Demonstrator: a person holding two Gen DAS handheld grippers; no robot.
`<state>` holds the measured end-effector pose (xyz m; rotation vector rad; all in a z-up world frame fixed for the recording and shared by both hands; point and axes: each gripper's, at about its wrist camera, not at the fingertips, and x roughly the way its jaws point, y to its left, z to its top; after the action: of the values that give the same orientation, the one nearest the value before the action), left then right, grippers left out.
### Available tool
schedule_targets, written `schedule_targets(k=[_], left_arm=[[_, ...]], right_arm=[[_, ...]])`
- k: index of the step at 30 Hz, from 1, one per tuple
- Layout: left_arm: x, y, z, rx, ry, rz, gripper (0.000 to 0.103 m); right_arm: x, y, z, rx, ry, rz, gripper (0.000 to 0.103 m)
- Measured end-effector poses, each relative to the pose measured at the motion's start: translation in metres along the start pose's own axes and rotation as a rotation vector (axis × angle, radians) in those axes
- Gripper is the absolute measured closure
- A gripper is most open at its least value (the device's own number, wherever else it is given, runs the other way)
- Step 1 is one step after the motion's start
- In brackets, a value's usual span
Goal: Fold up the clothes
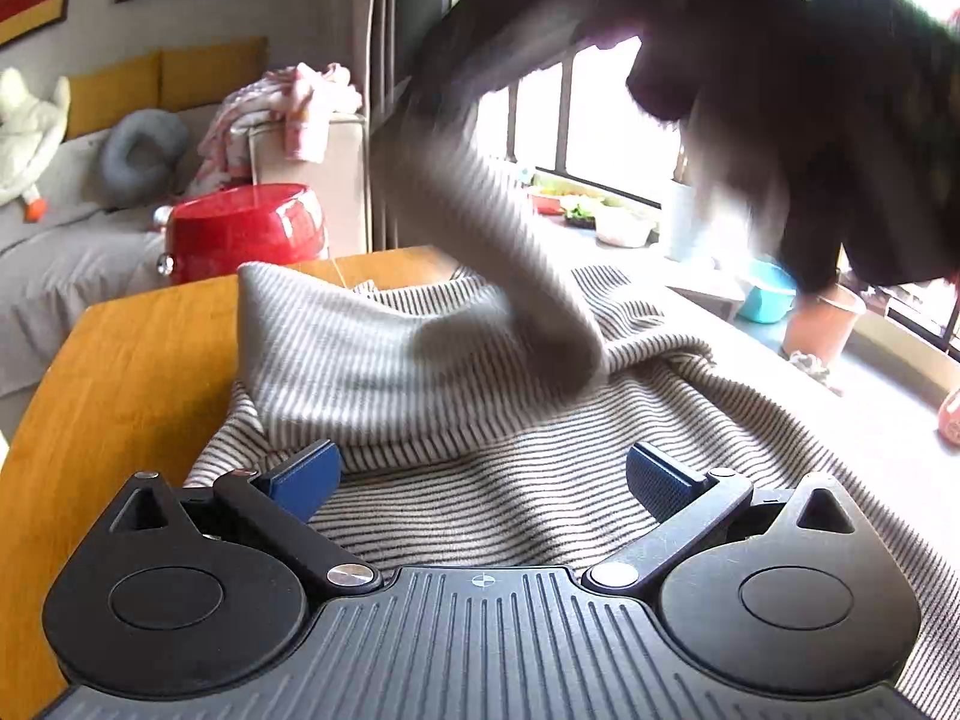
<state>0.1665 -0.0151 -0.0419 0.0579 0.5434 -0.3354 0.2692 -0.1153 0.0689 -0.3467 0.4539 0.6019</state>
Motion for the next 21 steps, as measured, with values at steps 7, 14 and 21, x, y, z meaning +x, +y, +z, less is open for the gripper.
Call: schedule_targets(k=[7, 14, 21], left_arm=[[0.002, 0.021, 0.014, 0.009, -0.012, 0.173, 0.000], [-0.005, 0.076, 0.034, -0.136, 0.056, 0.187, 0.000], [0.007, 0.068, 0.038, -0.076, 0.074, 0.146, 0.000]], right_arm=[[-0.061, -0.091, 0.004, 0.271, -0.199, -0.103, 0.099], [-0.027, -0.129, -0.105, 0.467, 0.022, -0.169, 0.098], [-0.024, -0.143, -0.156, 0.738, -0.004, -0.072, 0.057]])
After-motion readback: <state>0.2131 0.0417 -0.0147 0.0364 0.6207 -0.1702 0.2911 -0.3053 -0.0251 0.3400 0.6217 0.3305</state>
